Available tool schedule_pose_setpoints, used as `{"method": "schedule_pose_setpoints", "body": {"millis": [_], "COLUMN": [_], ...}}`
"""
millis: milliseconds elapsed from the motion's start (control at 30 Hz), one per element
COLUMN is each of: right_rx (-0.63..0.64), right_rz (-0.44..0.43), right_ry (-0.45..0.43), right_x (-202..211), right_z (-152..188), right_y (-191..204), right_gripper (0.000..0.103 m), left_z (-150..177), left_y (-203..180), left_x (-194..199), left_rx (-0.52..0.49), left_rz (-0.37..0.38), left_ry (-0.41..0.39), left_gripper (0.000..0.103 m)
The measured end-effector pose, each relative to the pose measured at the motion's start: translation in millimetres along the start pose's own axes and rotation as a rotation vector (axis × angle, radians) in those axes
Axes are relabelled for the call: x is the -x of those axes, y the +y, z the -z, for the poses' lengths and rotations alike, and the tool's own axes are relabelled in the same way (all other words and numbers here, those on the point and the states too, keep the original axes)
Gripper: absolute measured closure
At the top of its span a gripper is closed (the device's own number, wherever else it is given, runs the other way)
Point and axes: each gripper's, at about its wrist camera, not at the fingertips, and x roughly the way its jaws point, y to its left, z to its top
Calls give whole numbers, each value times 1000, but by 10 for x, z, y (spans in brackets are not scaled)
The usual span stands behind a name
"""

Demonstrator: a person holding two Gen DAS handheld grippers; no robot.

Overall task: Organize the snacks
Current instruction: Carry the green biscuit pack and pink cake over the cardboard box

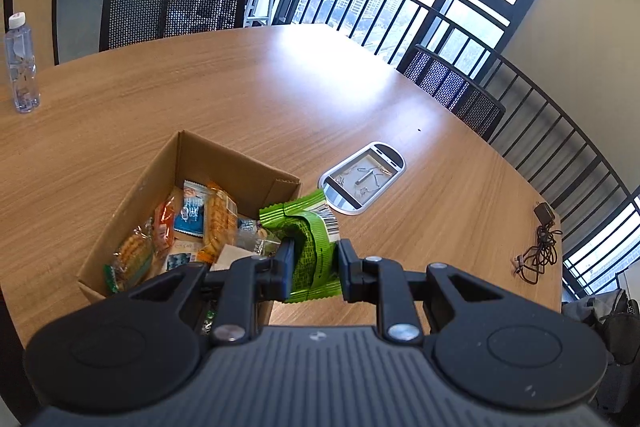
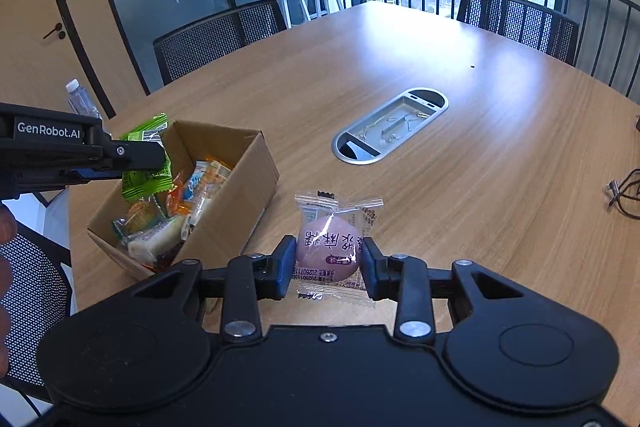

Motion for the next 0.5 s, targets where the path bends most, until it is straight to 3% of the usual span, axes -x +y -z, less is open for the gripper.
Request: {"method": "schedule_pose_setpoints", "body": {"millis": [500], "right_rx": [39], "right_rz": [-47], "right_ry": [-37], "right_x": [5], "right_z": [-216], "right_y": [233], "right_gripper": [69], "left_z": [-134], "left_y": [212], "left_x": [59], "left_rx": [21], "left_rz": [-47], "left_ry": [-22], "left_gripper": [81]}}
